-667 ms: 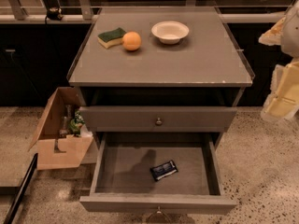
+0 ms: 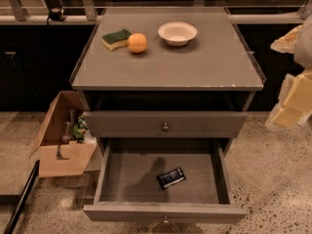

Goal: Pick rxbar blueberry from middle drawer and place on counter

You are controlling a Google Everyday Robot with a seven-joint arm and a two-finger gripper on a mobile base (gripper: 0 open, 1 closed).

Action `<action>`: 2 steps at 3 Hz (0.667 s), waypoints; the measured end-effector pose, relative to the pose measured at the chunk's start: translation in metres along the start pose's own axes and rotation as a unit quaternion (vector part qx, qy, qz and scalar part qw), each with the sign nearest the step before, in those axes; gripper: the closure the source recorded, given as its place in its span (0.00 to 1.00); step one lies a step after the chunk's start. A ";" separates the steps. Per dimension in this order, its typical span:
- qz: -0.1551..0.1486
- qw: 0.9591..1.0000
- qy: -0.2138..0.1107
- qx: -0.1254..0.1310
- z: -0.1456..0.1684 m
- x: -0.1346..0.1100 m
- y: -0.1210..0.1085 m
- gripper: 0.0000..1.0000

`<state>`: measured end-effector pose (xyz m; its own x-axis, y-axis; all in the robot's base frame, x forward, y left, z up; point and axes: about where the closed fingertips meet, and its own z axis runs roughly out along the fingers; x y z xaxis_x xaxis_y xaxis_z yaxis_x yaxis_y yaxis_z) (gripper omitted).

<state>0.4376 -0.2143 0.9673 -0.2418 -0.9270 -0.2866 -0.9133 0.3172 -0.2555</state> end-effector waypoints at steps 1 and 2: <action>0.059 0.996 -0.072 0.003 0.027 0.004 0.014 0.00; 0.106 0.986 -0.132 0.005 0.053 0.004 0.020 0.00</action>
Offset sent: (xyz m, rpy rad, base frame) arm 0.0044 0.0193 -0.0905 0.4908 -0.0674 -0.2085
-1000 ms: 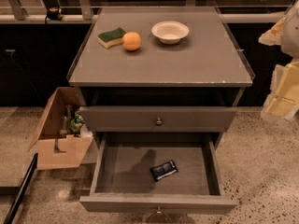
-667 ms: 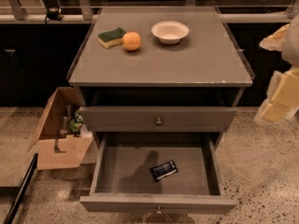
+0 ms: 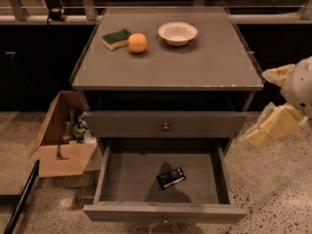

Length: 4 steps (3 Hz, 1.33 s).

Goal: Pick rxbar blueberry from middle drawer and place on counter

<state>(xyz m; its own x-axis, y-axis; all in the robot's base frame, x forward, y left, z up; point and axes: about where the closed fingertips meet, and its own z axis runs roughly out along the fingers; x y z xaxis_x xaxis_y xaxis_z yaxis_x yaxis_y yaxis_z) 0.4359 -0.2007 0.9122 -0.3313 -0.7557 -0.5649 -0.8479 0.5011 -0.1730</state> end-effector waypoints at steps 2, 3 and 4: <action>0.030 0.999 -0.036 -0.014 0.027 0.004 0.005 0.00; 0.046 0.998 -0.041 -0.008 0.040 0.009 0.010 0.00; 0.043 0.998 -0.048 -0.020 0.071 0.027 0.022 0.00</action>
Offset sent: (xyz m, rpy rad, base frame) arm 0.0050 0.0089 -0.0213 0.0780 0.0102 -0.0137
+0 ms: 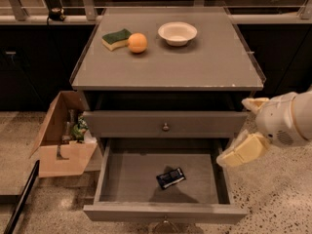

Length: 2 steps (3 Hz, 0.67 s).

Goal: Pick rxbar blueberry from middle drawer and place on counter

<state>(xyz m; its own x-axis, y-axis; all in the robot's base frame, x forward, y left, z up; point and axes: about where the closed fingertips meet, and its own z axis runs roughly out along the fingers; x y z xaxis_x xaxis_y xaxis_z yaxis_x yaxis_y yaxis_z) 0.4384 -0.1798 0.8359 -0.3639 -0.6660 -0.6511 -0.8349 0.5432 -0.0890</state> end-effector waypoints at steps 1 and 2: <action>-0.042 0.998 -0.021 -0.053 0.030 0.013 0.011 0.00; -0.080 0.994 -0.024 -0.064 0.037 0.017 0.014 0.00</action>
Offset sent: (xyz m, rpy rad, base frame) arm -0.0014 0.0131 -0.0321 0.0384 0.0056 0.1359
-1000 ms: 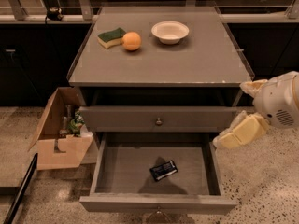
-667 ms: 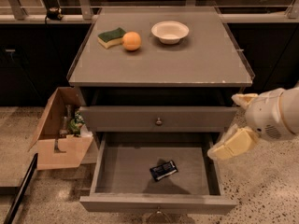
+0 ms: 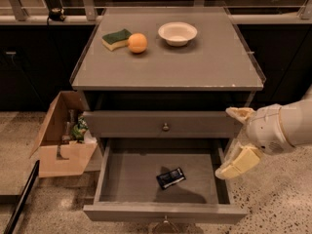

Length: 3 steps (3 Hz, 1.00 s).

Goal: Pick rxbar blueberry from middle drawer and place on counter

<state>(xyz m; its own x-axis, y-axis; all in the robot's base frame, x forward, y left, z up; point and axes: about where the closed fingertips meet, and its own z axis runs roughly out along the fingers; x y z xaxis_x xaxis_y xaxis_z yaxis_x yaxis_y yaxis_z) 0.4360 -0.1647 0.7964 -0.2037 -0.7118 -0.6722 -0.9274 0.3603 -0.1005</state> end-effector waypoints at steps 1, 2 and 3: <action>-0.004 1.000 0.000 -0.004 0.001 0.000 0.001 0.00; -0.045 0.998 -0.003 -0.052 0.012 -0.003 0.007 0.00; -0.116 0.987 -0.011 -0.115 0.041 0.007 0.014 0.00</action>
Offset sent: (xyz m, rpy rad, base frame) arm -0.0046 0.0216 -0.0184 0.0030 0.0425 0.2998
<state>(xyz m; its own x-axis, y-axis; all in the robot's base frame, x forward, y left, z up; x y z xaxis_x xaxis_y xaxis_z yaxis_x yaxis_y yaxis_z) 0.4347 -0.1400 0.7607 0.0271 -0.7452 -0.6663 -0.9954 0.0415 -0.0869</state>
